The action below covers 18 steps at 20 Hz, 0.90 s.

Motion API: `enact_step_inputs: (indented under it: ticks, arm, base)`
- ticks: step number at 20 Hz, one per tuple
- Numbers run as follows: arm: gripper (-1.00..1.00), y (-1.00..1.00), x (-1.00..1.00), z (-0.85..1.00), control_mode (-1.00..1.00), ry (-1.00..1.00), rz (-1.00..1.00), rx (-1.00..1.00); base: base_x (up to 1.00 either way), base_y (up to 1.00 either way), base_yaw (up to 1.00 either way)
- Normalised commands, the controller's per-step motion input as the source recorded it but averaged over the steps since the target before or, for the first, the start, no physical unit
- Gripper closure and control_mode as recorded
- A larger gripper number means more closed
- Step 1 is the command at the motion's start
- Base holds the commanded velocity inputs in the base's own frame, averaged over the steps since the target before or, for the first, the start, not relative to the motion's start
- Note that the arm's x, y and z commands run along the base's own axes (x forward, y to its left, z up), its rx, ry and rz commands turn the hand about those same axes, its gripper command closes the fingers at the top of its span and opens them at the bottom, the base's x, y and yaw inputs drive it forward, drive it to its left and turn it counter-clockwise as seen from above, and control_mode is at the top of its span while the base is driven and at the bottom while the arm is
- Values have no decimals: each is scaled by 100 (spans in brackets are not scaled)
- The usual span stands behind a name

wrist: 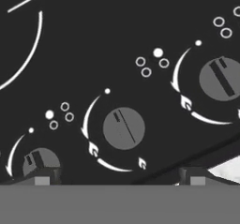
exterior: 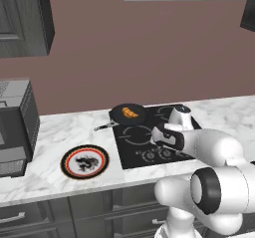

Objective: Pick the croissant and place it on the pan. Then turn on the stove to warm the croissant.

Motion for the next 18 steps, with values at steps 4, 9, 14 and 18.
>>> enact_step_inputs:
  ticks: [4,9,14,18]
  arm:
    - [-100,0,15,-8,-100,0,4,0]
    - [-100,0,10,-16,-100,0,3,0]
    - [-100,0,13,-18,-100,0,2,0]
    - [-100,0,16,-19,-100,0,2,0]
  base:
    - [0,0,0]
    - [0,0,0]
    - [0,0,0]
    - [0,0,0]
